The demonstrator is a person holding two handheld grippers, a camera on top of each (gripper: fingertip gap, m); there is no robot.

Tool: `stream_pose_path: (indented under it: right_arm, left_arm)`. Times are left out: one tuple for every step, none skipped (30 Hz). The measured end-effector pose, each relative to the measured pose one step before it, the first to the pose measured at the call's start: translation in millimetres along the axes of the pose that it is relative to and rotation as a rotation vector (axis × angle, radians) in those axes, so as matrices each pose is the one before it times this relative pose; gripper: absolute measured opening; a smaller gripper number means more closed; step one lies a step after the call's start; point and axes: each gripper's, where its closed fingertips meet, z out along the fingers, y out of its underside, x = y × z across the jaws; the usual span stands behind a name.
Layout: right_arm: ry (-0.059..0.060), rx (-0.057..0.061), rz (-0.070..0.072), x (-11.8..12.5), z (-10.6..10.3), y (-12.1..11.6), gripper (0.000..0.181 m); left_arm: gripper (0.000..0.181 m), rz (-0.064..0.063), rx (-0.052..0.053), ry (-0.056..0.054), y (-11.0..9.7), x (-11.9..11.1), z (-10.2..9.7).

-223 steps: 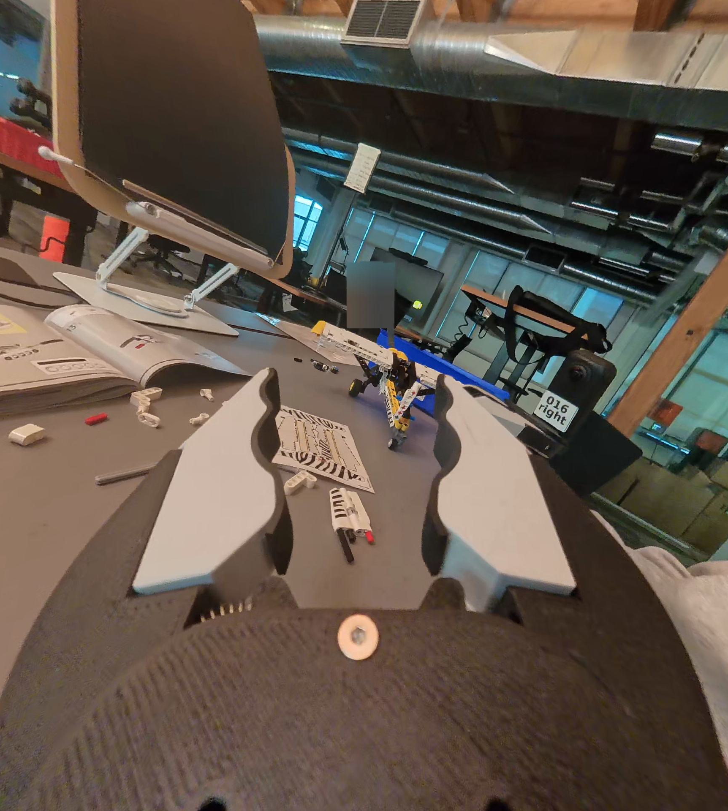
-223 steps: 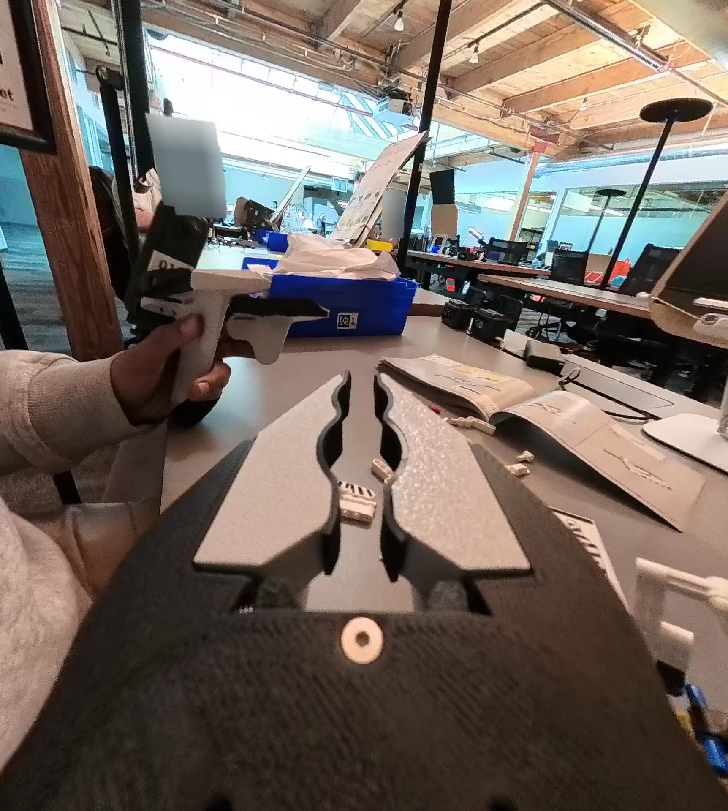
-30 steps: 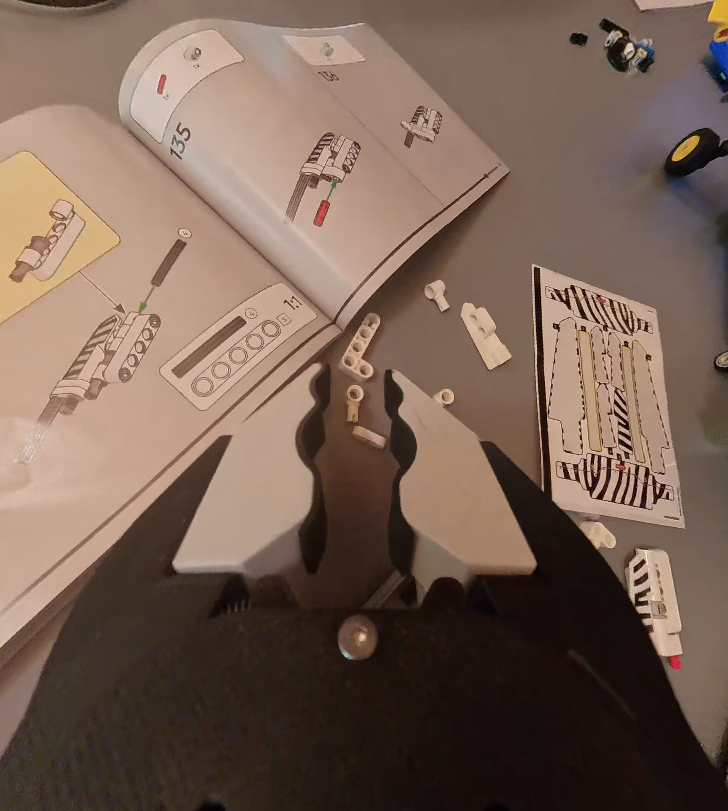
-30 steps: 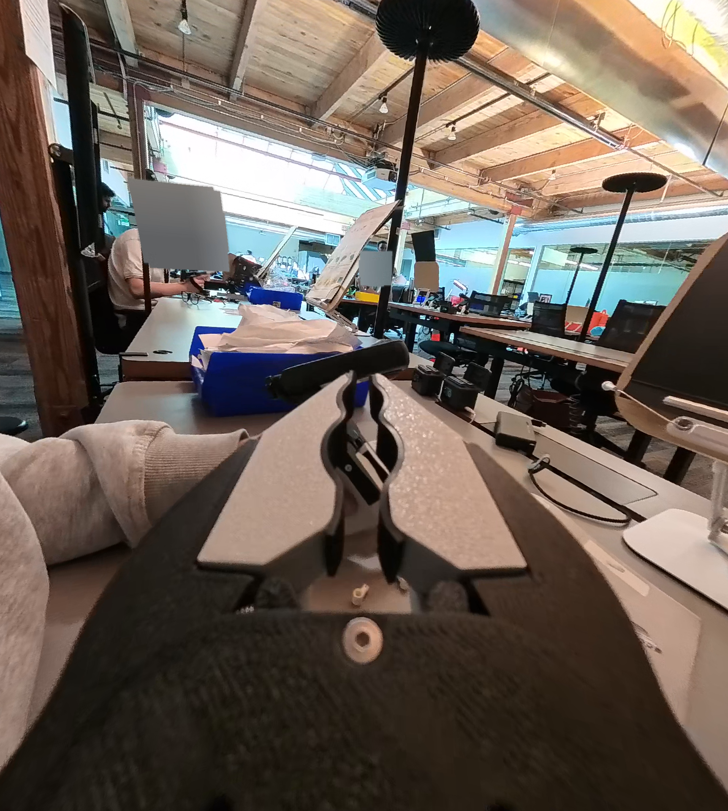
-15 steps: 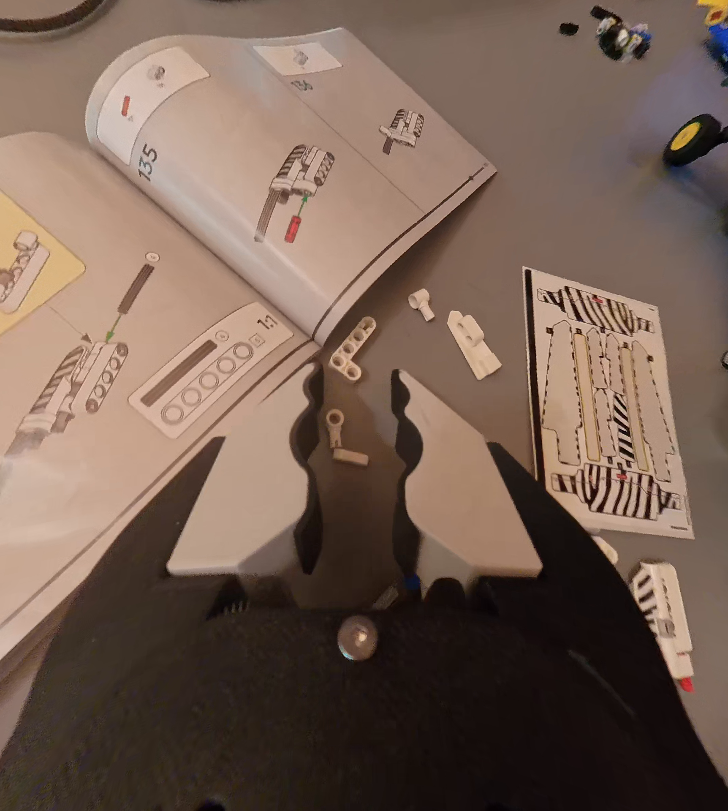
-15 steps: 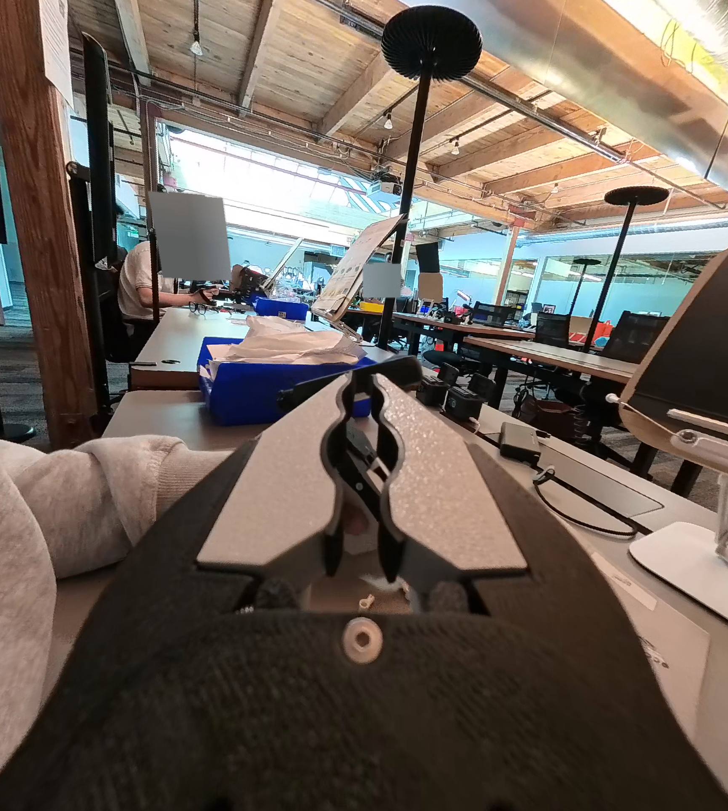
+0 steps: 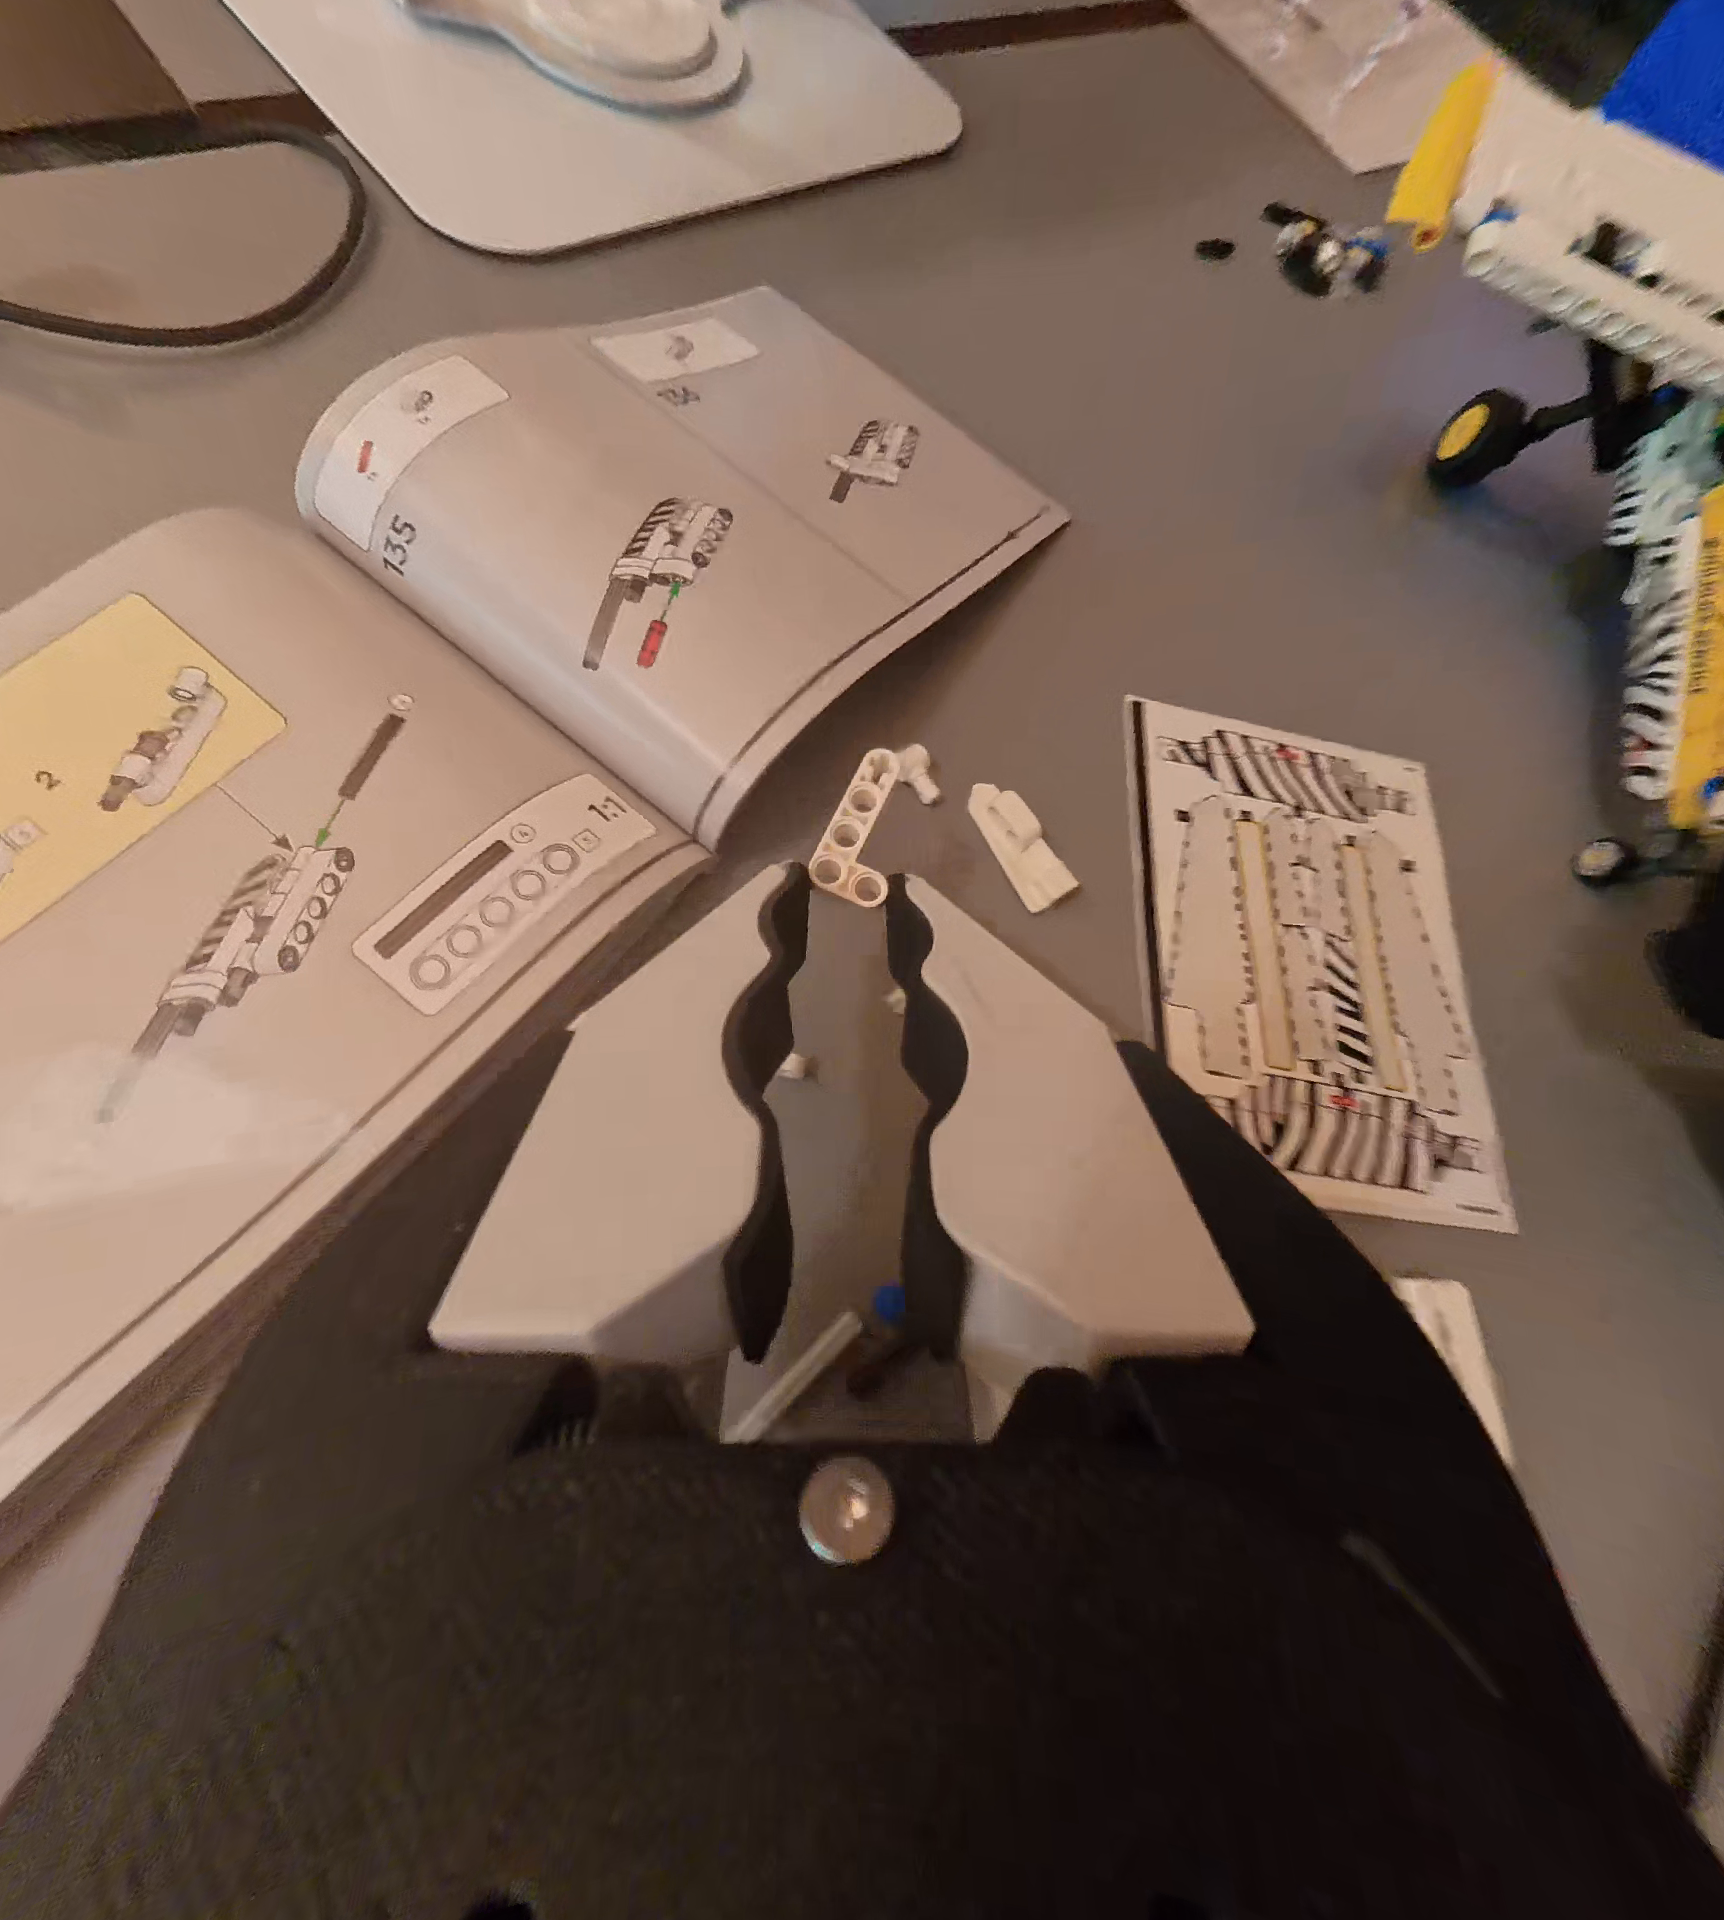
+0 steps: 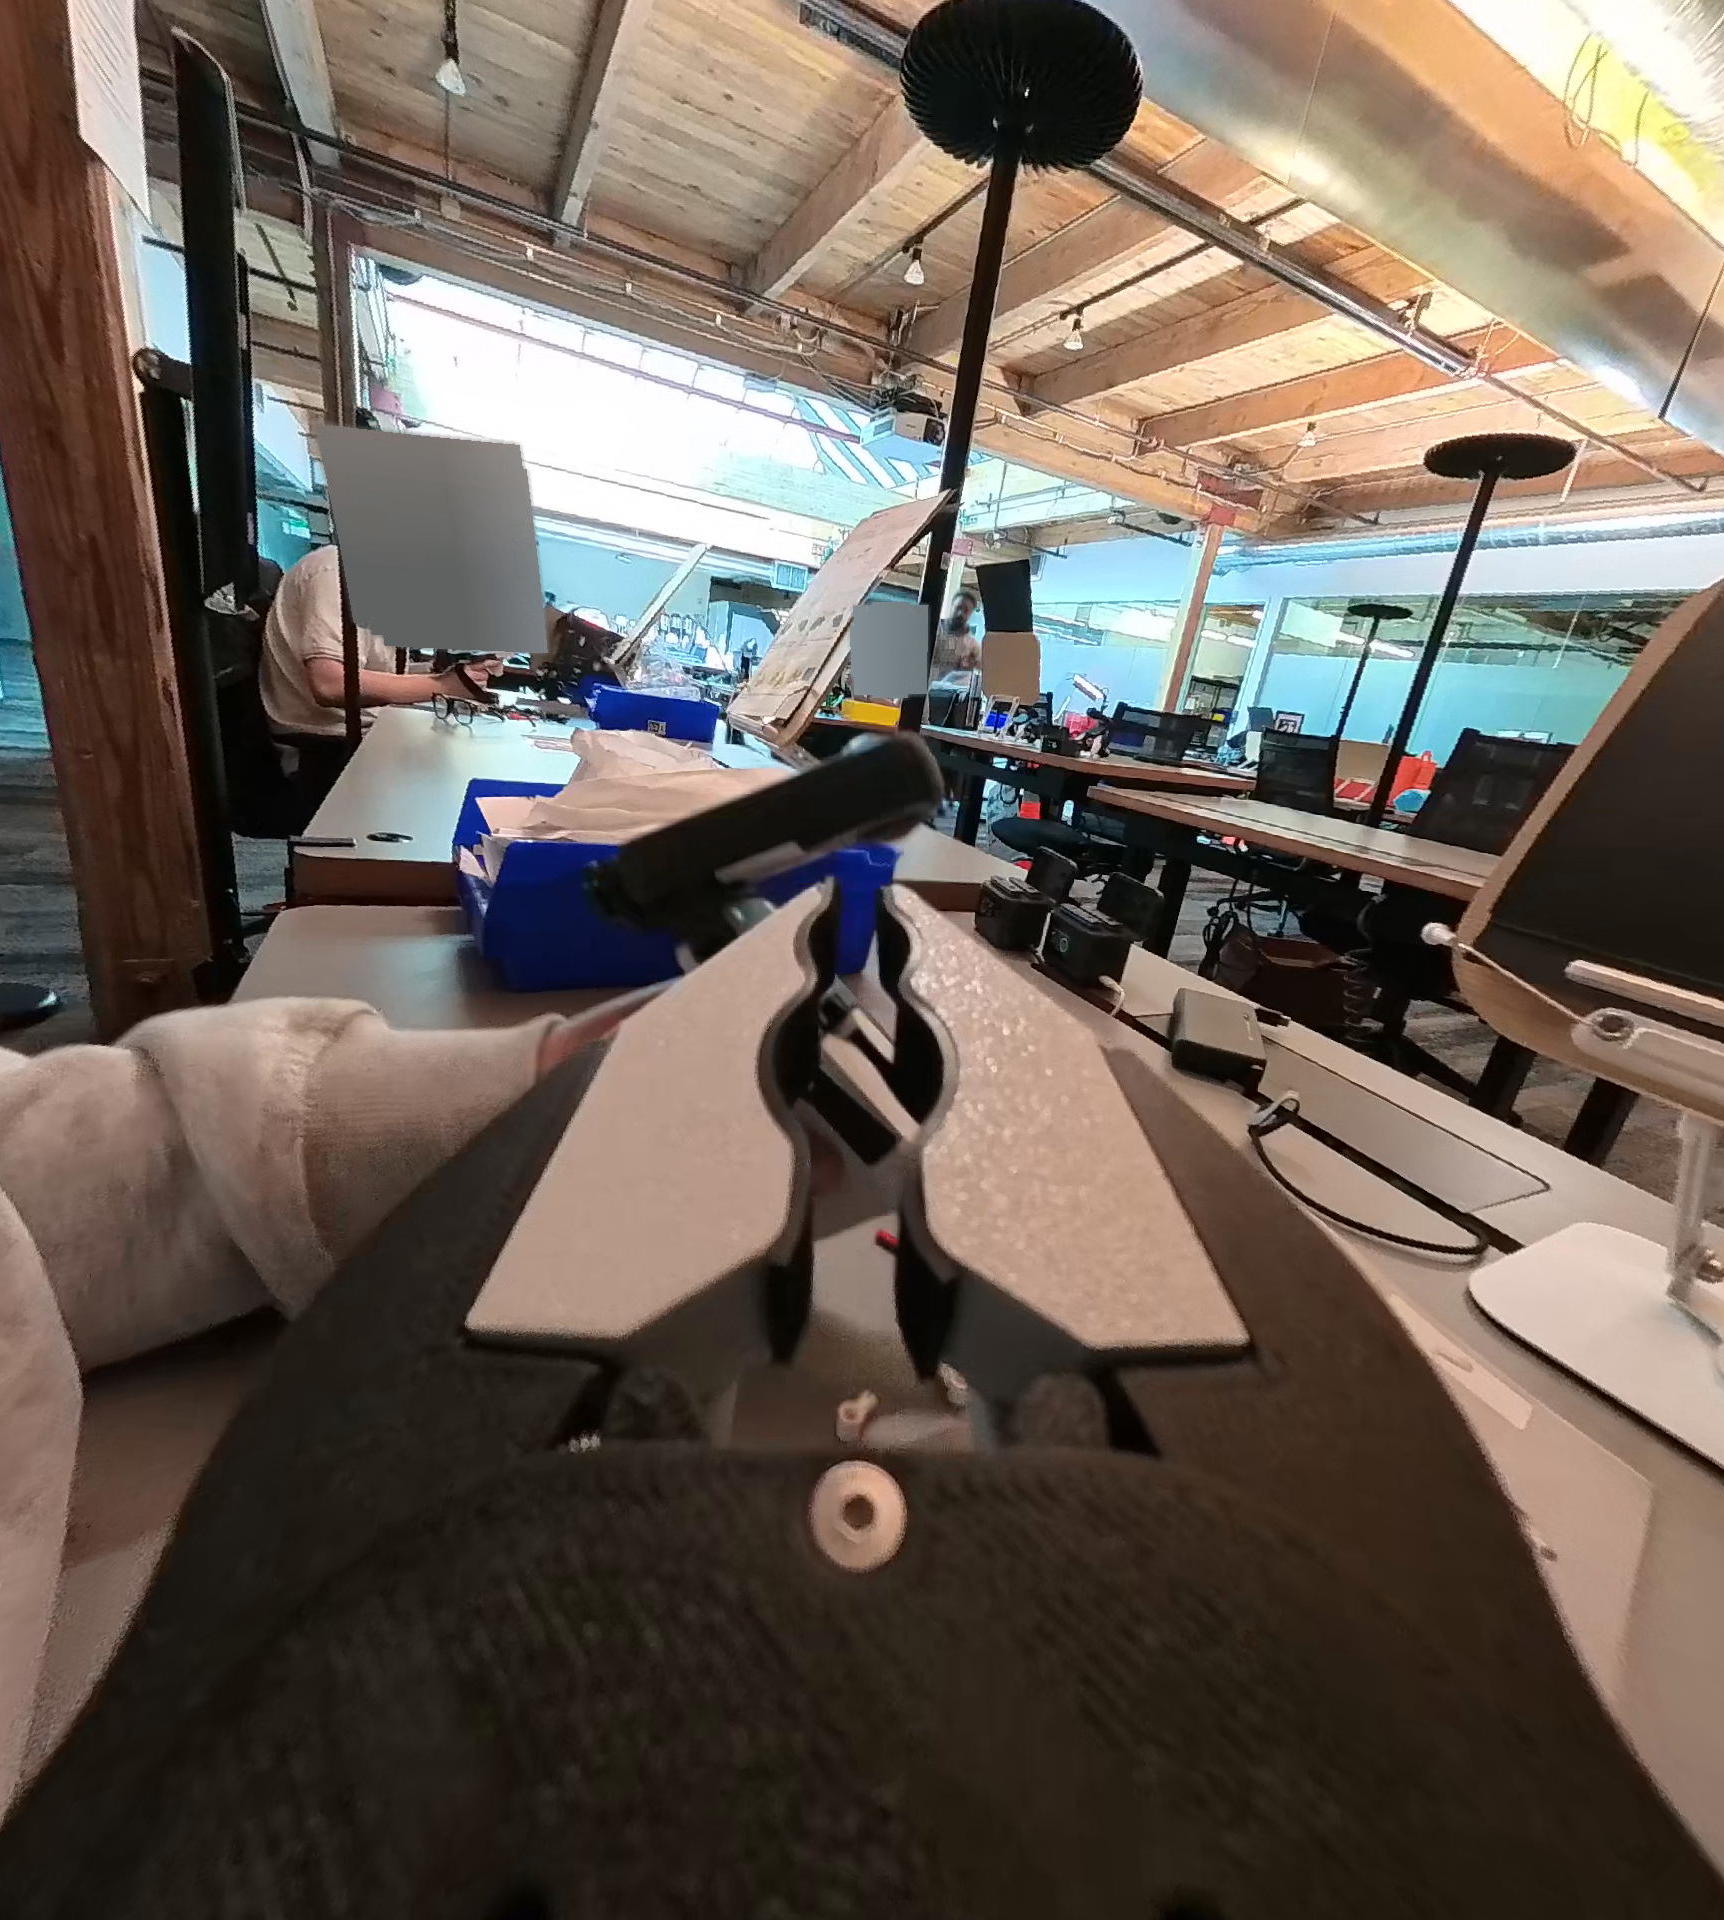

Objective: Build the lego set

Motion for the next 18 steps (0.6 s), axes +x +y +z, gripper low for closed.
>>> stream_pose_path:
  right_arm:
    - [0.0024,-0.0135,0.0006,0.83,0.63,2.89,0.007]
    - [0.0014,-0.0216,0.0075,1.06,1.17,4.49,0.010]
    - [-0.0016,-0.0320,0.0140,0.89,1.81,6.75,0.014]
    - [-0.0020,-0.0403,0.0197,1.04,2.48,8.23,0.019]
    - [-0.0018,-0.0418,0.0201,0.78,2.54,8.35,0.025]
    - [0.0008,-0.0388,0.0154,0.71,2.62,7.65,0.030]
    - [0.0038,-0.0360,0.0058,0.60,2.62,7.04,0.034]
    - [0.0054,-0.0362,-0.0051,0.13,2.71,6.57,0.039]
    - [0.0025,-0.0386,-0.0162,-0.78,2.68,6.41,0.043]
    - [0.0001,-0.0392,-0.0258,-1.70,2.62,5.83,0.047]
    - [0.0012,-0.0380,-0.0360,-2.35,2.39,5.49,0.049]
    - [0.0045,-0.0347,-0.0476,-2.46,2.04,4.79,0.049]
    - [0.0105,-0.0301,-0.0593,-2.39,1.64,4.14,0.049]
    - [0.0121,-0.0252,-0.0689,-2.75,1.45,3.41,0.047]
    - [0.0150,-0.0241,-0.0735,-2.81,1.44,2.98,0.046]
    - [0.0164,-0.0245,-0.0746,-2.74,1.35,2.65,0.045]
    - [0.0190,-0.0239,-0.0710,-2.40,1.36,2.37,0.043]
    - [0.0153,-0.0223,-0.0621,-2.43,1.57,2.30,0.042]
  left_arm:
    - [0.014,-0.0177,-0.0015,0.0380,0.16,6.21,-4.36]
    - [0.014,-0.0217,-0.0086,0.0537,1.36,8.28,-3.83]
    - [0.014,-0.0254,-0.0169,0.0617,2.81,9.23,-3.51]
    - [0.014,-0.0250,-0.0133,0.0550,2.57,8.14,-3.38]
    - [0.014,-0.0199,-0.0048,0.0428,1.84,6.49,-3.79]
    - [0.014,-0.0151,-0.0051,0.0315,2.00,4.99,-3.81]
    - [0.014,-0.0107,-0.0088,0.0193,2.46,3.22,-3.77]
    - [0.014,-0.0059,-0.0104,0.0074,2.72,1.62,-3.71]
    - [0.014,-0.0025,-0.0110,-0.0003,2.86,0.63,-3.45]
    - [0.013,-0.0014,-0.0119,-0.0019,2.99,0.32,-3.28]
    - [0.014,-0.0026,-0.0120,-0.0005,3.01,0.46,-3.00]
    - [0.014,-0.0030,-0.0125,0.0022,2.88,0.83,-2.57]
    - [0.014,-0.0029,-0.0121,0.0033,2.88,1.03,-2.16]
    - [0.014,-0.0032,-0.0125,0.0026,2.75,0.91,-1.79]
    - [0.014,-0.0018,-0.0124,0.0000,2.65,0.67,-1.28]
    - [0.014,0.0003,-0.0118,-0.0018,2.42,0.30,-0.84]
    - [0.014,0.0019,-0.0091,-0.0004,1.77,0.53,-0.38]
    - [0.014,0.0014,-0.0073,0.0017,1.37,0.65,0.08]
